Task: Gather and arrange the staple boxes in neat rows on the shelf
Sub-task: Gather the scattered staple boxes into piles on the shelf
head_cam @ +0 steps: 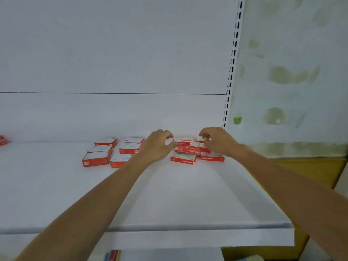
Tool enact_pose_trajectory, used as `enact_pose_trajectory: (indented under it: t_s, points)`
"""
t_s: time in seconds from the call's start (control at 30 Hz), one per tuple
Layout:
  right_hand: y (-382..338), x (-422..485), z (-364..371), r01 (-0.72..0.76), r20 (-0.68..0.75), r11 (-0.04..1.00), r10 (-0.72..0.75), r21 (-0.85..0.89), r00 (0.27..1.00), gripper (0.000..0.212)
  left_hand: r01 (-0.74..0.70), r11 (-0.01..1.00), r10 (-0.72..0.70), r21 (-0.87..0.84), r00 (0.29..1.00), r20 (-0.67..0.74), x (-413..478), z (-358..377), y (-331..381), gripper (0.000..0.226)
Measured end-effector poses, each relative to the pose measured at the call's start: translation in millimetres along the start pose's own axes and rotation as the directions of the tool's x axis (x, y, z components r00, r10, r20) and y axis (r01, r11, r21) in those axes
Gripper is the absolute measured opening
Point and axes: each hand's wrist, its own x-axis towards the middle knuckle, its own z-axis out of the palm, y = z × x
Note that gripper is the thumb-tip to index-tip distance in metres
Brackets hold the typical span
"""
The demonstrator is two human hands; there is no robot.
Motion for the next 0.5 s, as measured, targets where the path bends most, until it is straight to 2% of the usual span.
enact_pose_trajectory:
  t_s: [0.23,0.5]
  points:
    - [-130,37,36,0.254,-0.034,0.961,-0.252,0.108,0.967,0.041,0.191,0.98,-0.185,0.061,0.979,-0.082,-74,-77,-103,0.032]
    - [-312,47,103,0.442,0.064,0.875,-0.461,0.197,0.885,0.043,0.419,0.896,-0.387,0.145,0.899,-0.204,-193,-182,-219,0.029]
